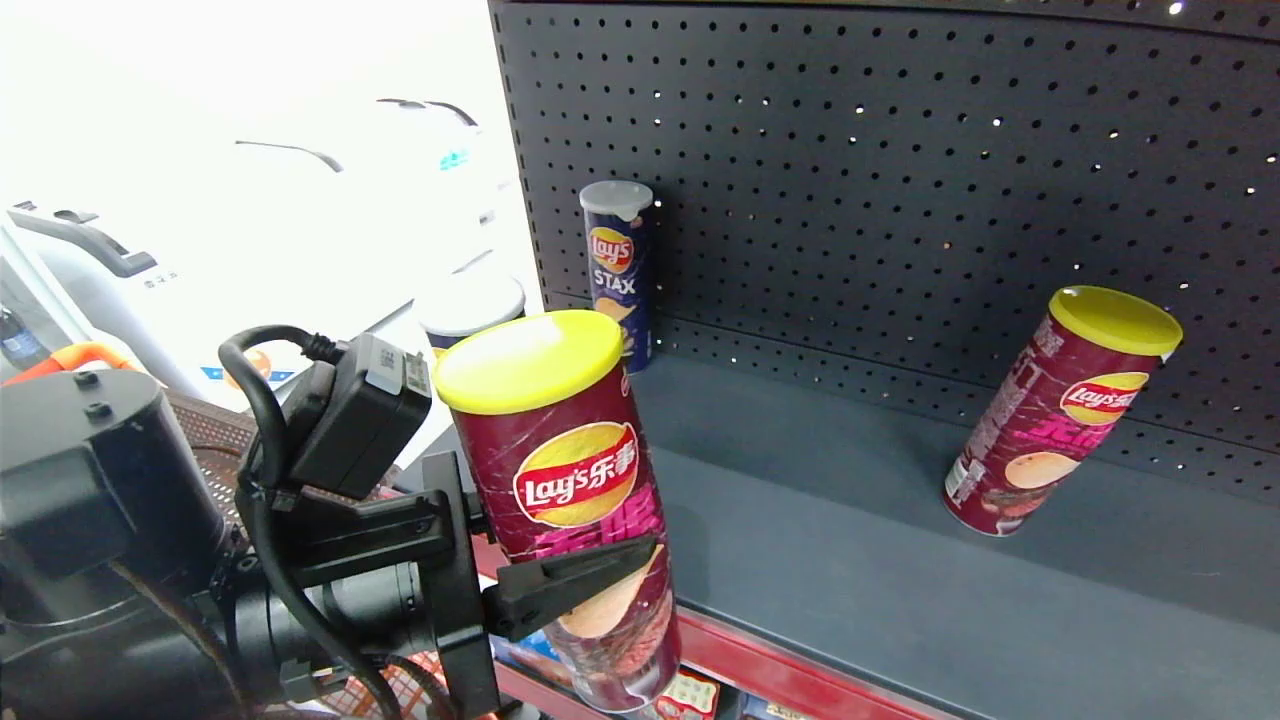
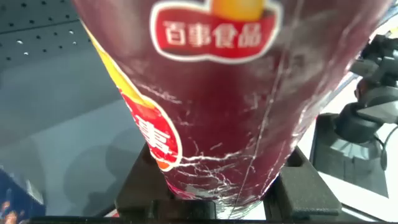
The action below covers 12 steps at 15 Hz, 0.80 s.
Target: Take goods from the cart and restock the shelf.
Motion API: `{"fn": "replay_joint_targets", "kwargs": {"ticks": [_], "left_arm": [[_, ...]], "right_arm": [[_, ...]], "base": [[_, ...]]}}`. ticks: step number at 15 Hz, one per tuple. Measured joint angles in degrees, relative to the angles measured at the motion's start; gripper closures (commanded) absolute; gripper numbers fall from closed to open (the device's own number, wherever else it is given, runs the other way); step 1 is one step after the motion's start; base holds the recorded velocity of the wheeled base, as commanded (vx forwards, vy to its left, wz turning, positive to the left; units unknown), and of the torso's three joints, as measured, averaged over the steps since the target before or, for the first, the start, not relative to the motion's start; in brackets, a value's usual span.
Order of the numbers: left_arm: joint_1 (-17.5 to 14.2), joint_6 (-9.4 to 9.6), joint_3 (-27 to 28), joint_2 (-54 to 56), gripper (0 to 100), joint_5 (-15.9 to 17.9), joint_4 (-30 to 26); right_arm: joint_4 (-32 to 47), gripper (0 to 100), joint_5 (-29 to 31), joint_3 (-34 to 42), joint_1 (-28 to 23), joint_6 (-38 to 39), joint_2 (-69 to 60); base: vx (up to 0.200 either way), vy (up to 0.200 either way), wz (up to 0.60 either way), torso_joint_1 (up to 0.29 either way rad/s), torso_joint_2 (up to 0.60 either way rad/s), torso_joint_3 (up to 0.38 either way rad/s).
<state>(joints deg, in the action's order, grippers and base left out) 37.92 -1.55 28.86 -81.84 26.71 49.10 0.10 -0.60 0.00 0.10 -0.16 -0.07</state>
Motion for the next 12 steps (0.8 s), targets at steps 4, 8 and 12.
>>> {"fn": "replay_joint_targets", "kwargs": {"ticks": [4,8,12], "left_arm": [[0.30,1.87,1.10,-1.54,100,-0.05,0.07],[-0.22,2.30,3.50,-3.33,100,-0.11,0.11],[-0.41,2.33,4.27,-4.44,100,-0.06,0.18]], "right_arm": [[0.00,0,-0.05,0.00,0.04,-0.06,0.00],[0.00,0,-0.06,0.00,0.04,-0.06,0.00],[0.00,0,-0.16,0.00,0.06,-0.16,0.00]], "base": [[0.000,0.000,0.00,0.000,0.00,0.000],[0.000,0.000,0.00,0.000,0.00,0.000],[0.000,0.000,-0.15,0.002,0.00,0.001]]}}
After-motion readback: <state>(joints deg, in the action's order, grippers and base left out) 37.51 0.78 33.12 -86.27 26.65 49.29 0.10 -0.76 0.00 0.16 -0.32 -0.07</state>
